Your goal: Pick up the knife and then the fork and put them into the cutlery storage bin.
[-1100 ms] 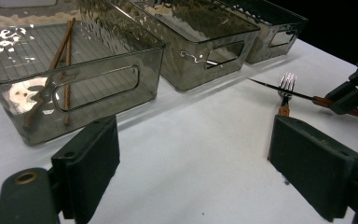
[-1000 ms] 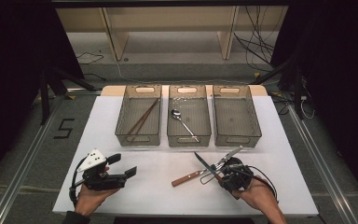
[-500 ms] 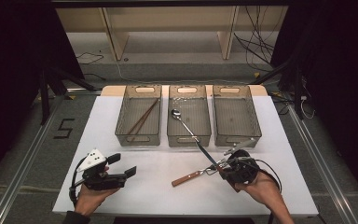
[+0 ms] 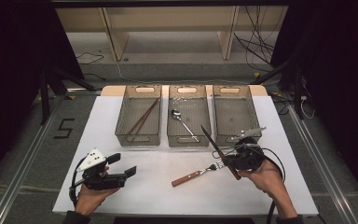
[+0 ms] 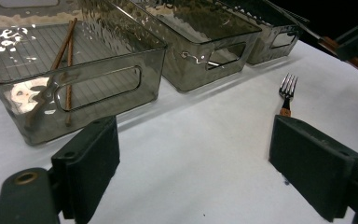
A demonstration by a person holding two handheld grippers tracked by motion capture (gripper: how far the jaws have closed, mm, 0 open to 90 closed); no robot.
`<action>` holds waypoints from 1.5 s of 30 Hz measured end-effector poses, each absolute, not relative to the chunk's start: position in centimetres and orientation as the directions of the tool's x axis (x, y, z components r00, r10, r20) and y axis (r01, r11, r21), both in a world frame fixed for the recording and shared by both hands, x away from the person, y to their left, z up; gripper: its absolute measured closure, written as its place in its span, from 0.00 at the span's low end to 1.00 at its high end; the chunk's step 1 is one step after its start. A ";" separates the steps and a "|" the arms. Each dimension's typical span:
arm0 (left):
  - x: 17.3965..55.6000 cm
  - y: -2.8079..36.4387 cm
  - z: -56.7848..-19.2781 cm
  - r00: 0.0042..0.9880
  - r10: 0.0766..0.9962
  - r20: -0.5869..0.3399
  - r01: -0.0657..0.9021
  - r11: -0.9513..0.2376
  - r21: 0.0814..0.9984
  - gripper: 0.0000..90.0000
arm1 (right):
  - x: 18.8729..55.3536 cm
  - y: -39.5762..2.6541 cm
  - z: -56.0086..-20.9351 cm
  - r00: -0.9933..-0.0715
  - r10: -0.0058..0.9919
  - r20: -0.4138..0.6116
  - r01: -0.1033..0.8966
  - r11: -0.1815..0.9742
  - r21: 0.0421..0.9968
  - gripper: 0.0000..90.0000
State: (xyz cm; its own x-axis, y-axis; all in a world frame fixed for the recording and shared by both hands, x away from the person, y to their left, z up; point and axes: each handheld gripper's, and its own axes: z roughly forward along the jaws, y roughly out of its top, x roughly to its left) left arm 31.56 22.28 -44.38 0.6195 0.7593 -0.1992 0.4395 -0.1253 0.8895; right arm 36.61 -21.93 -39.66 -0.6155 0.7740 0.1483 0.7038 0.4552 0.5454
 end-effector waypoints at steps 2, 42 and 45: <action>31.6 22.3 -44.4 0.619 0.760 -0.199 0.440 -0.126 0.889 0.17 | 37.0 -22.1 -39.4 -0.611 0.777 0.153 0.704 0.444 0.554 0.86; 31.5 22.5 -44.2 0.615 0.763 -0.201 0.424 -0.105 0.899 0.17 | 47.0 -24.7 -36.3 -0.403 0.899 0.173 0.760 0.224 0.610 0.86; 31.5 22.5 -44.3 0.615 0.762 -0.202 0.424 -0.103 0.900 0.17 | 47.8 -24.7 -36.4 -0.392 0.904 0.169 0.766 0.219 0.604 0.86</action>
State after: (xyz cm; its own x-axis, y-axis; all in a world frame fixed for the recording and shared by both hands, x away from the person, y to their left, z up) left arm 31.48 22.47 -44.26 0.6148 0.7622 -0.2025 0.4240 -0.1030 0.8998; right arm 47.77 -24.66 -36.36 -0.3919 0.9044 0.1686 0.7659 0.2192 0.6044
